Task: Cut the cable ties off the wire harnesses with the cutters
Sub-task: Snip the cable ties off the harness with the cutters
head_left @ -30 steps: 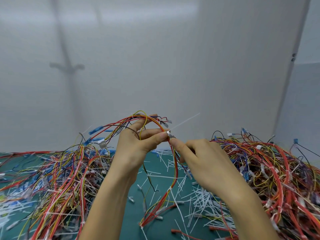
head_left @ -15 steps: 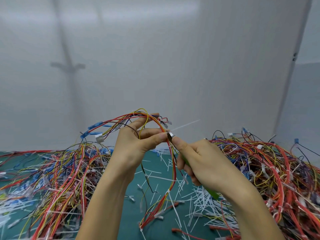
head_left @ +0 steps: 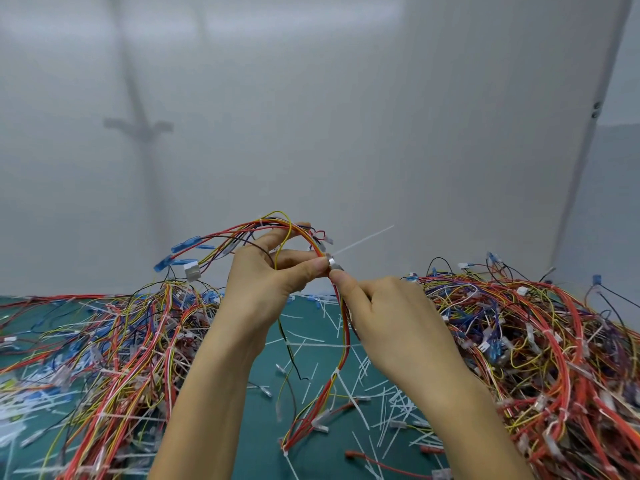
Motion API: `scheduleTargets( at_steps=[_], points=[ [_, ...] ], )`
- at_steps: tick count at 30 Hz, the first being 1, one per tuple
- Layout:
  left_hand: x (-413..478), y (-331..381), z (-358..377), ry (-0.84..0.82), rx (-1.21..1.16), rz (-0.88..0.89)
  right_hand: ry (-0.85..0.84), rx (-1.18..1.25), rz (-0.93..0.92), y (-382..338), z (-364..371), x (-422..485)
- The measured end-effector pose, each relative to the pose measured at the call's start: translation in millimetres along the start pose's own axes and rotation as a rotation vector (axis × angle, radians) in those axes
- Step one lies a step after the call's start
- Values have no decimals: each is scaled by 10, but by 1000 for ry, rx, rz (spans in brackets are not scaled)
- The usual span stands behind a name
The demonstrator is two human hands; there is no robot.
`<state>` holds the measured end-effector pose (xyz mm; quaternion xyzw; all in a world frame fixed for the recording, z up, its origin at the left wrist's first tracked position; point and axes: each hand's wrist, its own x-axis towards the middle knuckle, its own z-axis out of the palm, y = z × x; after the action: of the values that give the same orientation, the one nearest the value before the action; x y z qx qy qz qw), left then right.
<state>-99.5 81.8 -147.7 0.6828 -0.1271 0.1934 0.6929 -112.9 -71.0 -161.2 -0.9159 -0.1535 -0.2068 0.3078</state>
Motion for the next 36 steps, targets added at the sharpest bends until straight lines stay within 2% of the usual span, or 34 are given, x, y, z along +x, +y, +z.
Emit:
scheduleTargets(
  at_steps=[18, 28, 32, 34, 36],
  points=[
    [14, -20, 7, -25, 12, 16, -38, 3, -3, -2, -1, -20],
    [19, -17, 17, -39, 4, -24, -48, 57, 58, 46, -9, 0],
    [7, -6, -19, -91, -11, -53, 39, 191, 85, 37, -31, 30],
    [-1, 3, -44, -106, -18, -82, 87, 347, 124, 70, -45, 61],
    [-1, 9, -73, -99, -13, -103, 57, 508, 151, 121, -78, 80]
  ],
)
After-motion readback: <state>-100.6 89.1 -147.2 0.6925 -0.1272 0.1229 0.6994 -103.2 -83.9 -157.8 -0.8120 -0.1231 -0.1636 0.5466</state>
